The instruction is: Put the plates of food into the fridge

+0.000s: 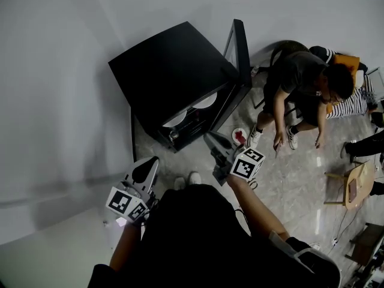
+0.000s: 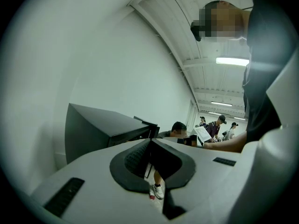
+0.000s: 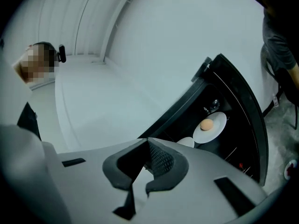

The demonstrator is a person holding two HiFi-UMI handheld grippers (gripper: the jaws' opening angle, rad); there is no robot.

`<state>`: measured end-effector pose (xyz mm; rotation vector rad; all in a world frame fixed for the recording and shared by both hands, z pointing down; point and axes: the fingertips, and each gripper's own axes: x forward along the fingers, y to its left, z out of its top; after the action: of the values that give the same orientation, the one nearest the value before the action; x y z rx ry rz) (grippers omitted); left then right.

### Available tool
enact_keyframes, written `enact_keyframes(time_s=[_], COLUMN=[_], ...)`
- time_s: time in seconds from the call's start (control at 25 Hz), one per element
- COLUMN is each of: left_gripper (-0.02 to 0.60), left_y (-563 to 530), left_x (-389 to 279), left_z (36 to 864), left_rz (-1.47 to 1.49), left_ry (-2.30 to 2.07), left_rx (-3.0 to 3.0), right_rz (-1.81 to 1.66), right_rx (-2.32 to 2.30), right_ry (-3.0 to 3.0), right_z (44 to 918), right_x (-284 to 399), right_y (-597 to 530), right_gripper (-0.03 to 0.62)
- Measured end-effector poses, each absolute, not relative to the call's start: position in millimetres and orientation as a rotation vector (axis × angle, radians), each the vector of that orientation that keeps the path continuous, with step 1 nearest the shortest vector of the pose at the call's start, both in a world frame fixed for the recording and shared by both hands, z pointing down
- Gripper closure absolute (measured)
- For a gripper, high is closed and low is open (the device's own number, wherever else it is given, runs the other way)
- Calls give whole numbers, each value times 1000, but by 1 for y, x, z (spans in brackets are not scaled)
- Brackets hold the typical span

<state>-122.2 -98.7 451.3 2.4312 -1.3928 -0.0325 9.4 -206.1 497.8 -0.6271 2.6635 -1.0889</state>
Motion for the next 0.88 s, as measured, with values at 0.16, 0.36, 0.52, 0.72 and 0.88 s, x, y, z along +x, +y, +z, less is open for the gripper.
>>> enact_keyframes(time_s=[0.16,0.36,0.52,0.72,0.88], left_gripper=[557,557,557,557,557], left_y=[-95,-91,-88,-83,-82], left_x=[-120,-116,-121,-123,-124], left_z=[448,442,443,442,446], left_rz=[-32,-14,-33,-76,-71], left_ry=[-1376,-1360,-1364,-1326,-1304], left_rx=[2452,2507,2527,2537,2547], right_rz=[-975,-773,-614,-598,-612], right_rx=[-602,-601,-630,-662,-685], right_ry=[2759,2841,2858,2858,2871], right_z=[487,467,449,445,450], right_x=[0,-9,-13,-15,-14], right_y=[-185,-168,-154,-138,-129], right_gripper=[568,568,567,566,566])
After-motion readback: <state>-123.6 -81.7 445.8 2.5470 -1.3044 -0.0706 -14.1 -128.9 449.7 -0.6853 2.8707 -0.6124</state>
